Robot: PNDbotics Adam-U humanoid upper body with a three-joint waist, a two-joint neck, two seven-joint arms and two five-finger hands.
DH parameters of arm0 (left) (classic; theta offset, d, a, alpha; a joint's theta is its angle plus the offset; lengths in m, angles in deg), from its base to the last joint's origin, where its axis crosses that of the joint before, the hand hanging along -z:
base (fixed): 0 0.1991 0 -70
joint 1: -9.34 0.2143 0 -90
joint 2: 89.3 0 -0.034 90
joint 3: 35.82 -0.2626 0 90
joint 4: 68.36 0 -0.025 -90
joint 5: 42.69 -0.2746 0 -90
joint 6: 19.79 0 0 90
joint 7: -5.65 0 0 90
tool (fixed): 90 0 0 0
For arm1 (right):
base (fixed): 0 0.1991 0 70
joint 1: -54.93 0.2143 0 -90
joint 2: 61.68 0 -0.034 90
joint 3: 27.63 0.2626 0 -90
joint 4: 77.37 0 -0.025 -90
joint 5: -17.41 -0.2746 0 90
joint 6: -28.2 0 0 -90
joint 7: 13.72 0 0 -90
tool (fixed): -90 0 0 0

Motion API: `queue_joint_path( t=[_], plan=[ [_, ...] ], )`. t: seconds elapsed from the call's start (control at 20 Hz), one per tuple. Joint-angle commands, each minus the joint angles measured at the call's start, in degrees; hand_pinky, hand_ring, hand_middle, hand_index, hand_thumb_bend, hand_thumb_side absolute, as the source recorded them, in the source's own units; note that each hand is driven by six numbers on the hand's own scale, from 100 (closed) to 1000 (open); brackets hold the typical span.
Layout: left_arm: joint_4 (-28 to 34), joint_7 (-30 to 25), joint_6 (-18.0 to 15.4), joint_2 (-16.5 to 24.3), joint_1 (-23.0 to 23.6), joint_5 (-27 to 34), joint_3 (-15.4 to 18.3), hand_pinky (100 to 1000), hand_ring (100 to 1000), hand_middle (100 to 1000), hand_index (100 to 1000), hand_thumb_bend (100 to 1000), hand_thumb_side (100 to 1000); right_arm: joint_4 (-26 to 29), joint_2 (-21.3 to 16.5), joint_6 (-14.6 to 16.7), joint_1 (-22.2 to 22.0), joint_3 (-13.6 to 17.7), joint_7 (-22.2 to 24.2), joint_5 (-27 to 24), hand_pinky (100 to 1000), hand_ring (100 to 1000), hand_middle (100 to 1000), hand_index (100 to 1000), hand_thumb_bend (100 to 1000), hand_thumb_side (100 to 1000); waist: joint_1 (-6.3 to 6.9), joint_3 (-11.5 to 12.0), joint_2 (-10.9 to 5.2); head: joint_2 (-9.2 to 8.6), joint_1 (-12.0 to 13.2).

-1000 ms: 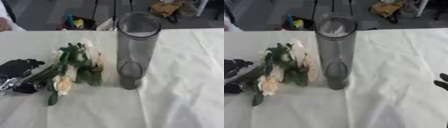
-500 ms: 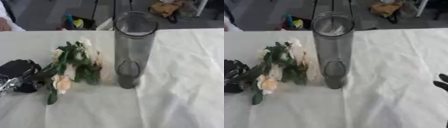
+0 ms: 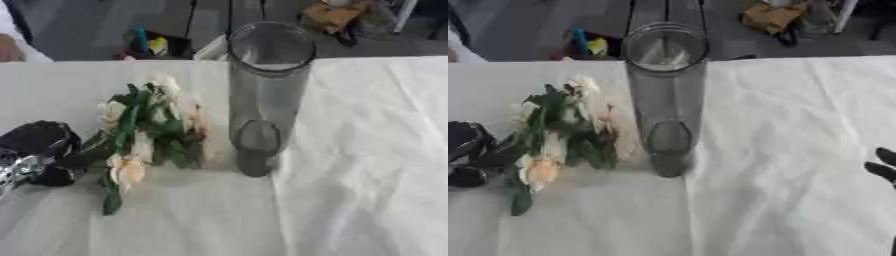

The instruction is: Arrange flowers into the vase.

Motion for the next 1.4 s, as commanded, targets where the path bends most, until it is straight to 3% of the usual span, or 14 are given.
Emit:
queue_joint_path(
  t=[0.05,0.3,0.55,0.6,1.4],
  plan=[
    [-0.2,0.0,0.5,1.0,-0.9,0.8,0.3,100,100,131,350,100,327,0.8,0.1,-0.3,0.4,-0.1,0.1,0.1,725,815,714,899,100,1000,-0.14,0.1,-0.09,-0.45,0.1],
    [-1.1,1.5,1.4,0.7,-1.3,1.4,-0.1,100,100,100,204,100,389,0.8,0.2,-0.3,0.3,-0.1,0.2,0.2,725,816,713,899,100,1000,-0.13,-0.1,-0.11,-0.53,0.2],
    [-1.2,3.2,2.1,0.7,-1.3,2.1,-0.2,100,100,100,150,100,450,0.8,0.3,-0.2,0.2,0.0,0.3,0.1,726,816,713,899,100,1000,-0.16,-0.2,-0.22,-0.47,0.1],
    [-1.0,3.5,2.2,0.7,-1.4,2.3,-0.1,100,100,100,132,100,496,0.8,0.3,-0.2,0.1,0.0,0.3,0.1,726,816,713,899,100,1000,-0.19,-0.2,-0.28,-0.43,0.1],
    [6.4,3.4,6.6,2.4,-0.4,8.8,3.8,100,100,100,110,100,485,0.8,0.2,0.0,-0.6,0.3,0.2,-0.3,727,815,712,900,100,1000,-0.32,0.0,-1.11,-0.31,-0.6]
  ],
)
